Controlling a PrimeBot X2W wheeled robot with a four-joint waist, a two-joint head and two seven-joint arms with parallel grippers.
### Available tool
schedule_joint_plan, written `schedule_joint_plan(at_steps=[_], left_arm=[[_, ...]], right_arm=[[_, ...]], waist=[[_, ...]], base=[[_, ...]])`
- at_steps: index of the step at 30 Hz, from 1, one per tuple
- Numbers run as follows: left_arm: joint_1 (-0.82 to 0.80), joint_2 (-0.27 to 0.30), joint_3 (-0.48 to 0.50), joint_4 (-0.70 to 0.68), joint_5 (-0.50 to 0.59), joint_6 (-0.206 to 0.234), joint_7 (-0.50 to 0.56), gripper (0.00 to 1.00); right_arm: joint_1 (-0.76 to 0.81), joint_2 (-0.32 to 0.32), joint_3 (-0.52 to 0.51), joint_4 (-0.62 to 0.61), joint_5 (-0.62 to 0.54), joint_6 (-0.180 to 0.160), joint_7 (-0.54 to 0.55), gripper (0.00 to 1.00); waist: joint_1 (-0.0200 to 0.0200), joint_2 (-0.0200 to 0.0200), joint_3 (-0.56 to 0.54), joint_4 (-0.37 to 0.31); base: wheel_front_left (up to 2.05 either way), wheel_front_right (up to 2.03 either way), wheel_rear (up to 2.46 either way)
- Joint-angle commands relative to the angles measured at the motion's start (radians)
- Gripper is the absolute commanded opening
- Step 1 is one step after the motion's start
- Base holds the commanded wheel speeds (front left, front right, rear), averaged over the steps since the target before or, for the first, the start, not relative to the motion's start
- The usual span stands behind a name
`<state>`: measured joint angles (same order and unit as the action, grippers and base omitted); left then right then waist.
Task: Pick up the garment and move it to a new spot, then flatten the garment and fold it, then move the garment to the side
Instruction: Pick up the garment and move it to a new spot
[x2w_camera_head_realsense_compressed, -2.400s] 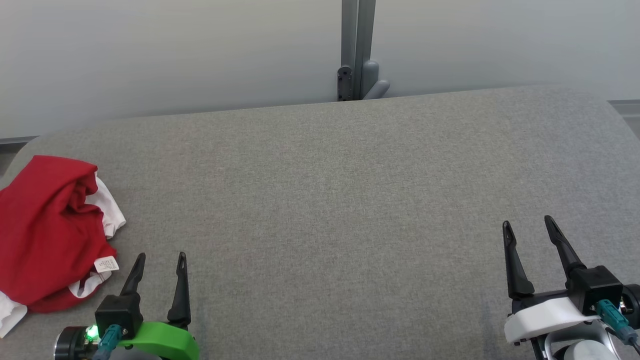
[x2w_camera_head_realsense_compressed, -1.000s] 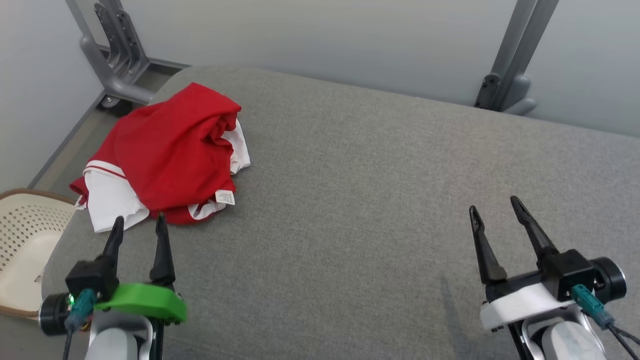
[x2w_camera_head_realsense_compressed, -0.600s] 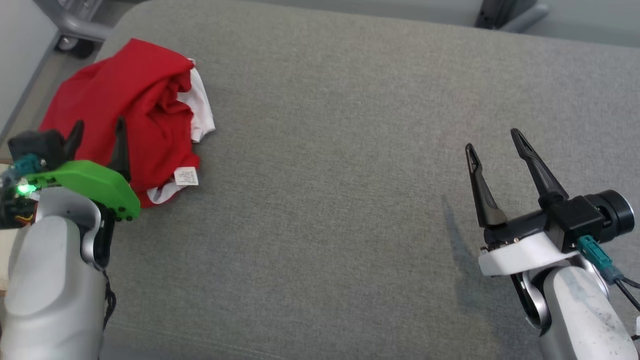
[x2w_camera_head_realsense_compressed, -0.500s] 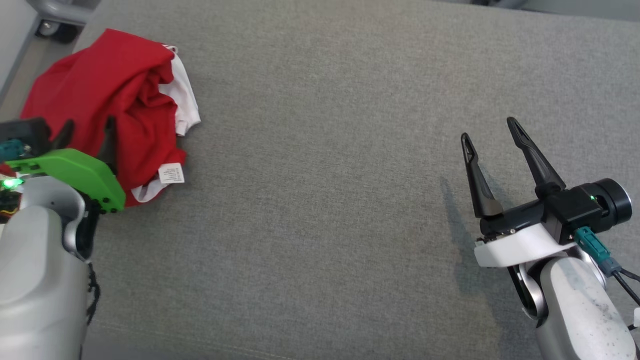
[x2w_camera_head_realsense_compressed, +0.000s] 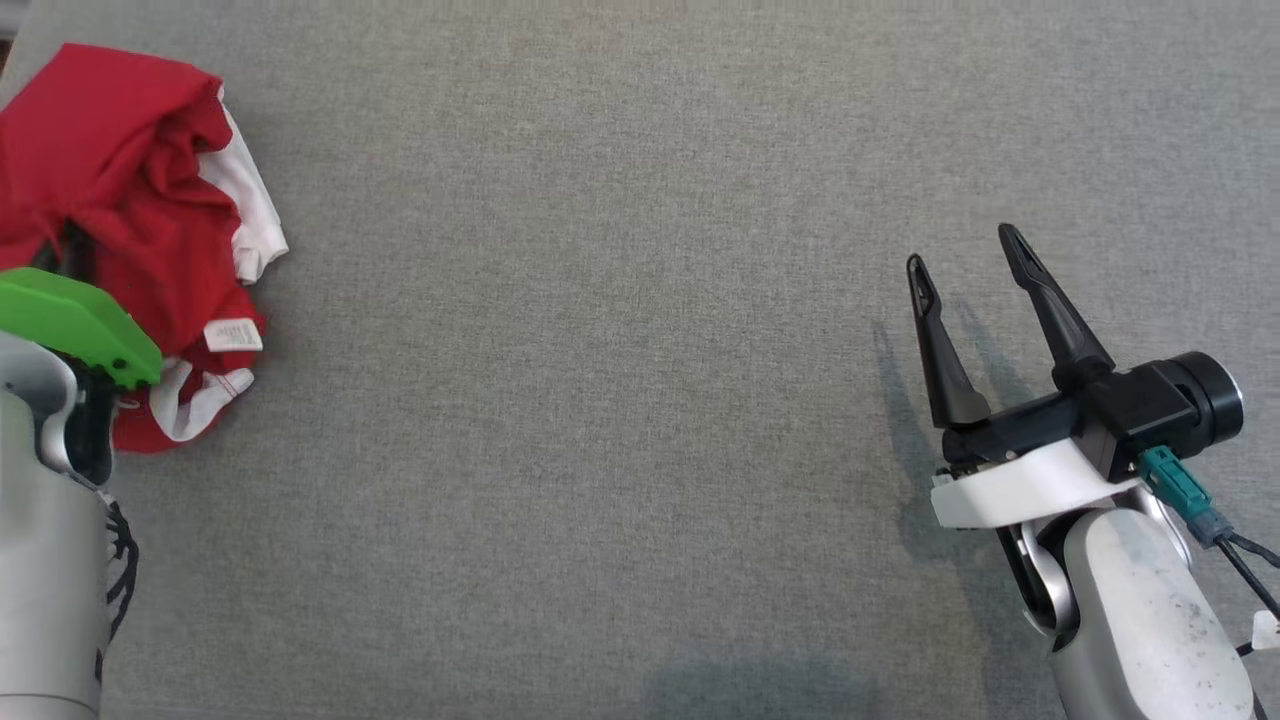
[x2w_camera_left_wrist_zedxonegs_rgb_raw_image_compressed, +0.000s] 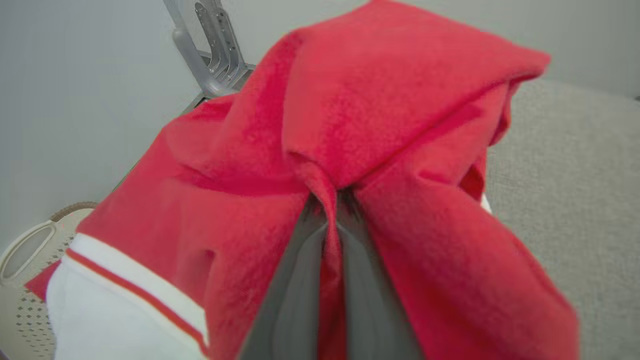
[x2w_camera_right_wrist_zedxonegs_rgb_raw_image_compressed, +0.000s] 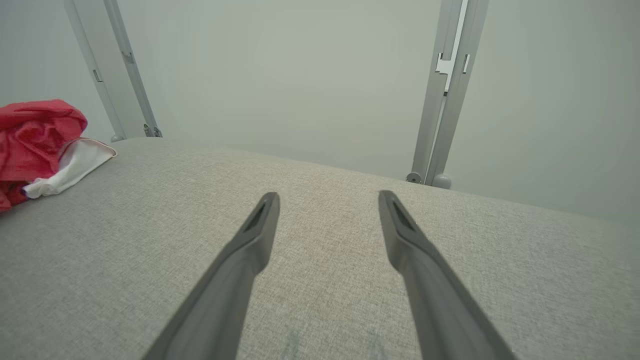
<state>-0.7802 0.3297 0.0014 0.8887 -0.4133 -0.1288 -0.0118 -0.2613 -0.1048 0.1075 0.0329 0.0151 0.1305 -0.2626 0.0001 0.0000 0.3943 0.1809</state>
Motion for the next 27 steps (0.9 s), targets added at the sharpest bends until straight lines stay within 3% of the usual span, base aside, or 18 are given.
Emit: schedule_joint_plan(at_steps=[1, 8, 14, 18, 23, 27], left_arm=[[-0.006, 0.009, 0.002, -0.020, -0.009, -0.001, -0.020, 0.00], [0.058, -0.007, -0.080, -0.313, -0.068, -0.002, -0.053, 0.00], [0.139, -0.041, -0.167, -0.713, -0.113, -0.002, 0.036, 0.00], [0.183, -0.081, -0.215, -0.929, -0.131, 0.023, 0.110, 0.00], [0.237, -0.138, -0.287, -1.055, -0.151, 0.055, 0.180, 0.00], [0.295, -0.179, -0.341, -1.031, -0.142, 0.077, 0.185, 0.00]], right_arm=[[0.017, 0.005, -0.005, 0.001, 0.009, 0.001, -0.003, 1.00], [0.060, 0.022, -0.021, -0.004, 0.020, 0.001, -0.003, 1.00], [0.085, 0.041, -0.019, -0.011, 0.031, 0.001, -0.003, 1.00], [0.092, 0.048, -0.013, -0.014, 0.038, 0.000, -0.003, 1.00], [0.099, 0.052, -0.011, -0.021, 0.045, 0.001, -0.003, 1.00], [0.109, 0.054, -0.014, -0.028, 0.061, 0.000, -0.003, 1.00]], waist=[[-0.0001, 0.0000, -0.041, -0.010], [-0.0001, 0.0000, -0.122, -0.044], [-0.0001, 0.0000, -0.168, -0.121], [-0.0001, 0.0000, -0.183, -0.198], [-0.0001, 0.0000, -0.189, -0.309], [-0.0001, 0.0000, -0.185, -0.393]], base=[[0.00, 0.00, 0.00], [0.00, 0.00, 0.00], [0.00, 0.00, 0.00], [0.00, 0.00, 0.00], [0.00, 0.00, 0.00], [0.00, 0.00, 0.00]])
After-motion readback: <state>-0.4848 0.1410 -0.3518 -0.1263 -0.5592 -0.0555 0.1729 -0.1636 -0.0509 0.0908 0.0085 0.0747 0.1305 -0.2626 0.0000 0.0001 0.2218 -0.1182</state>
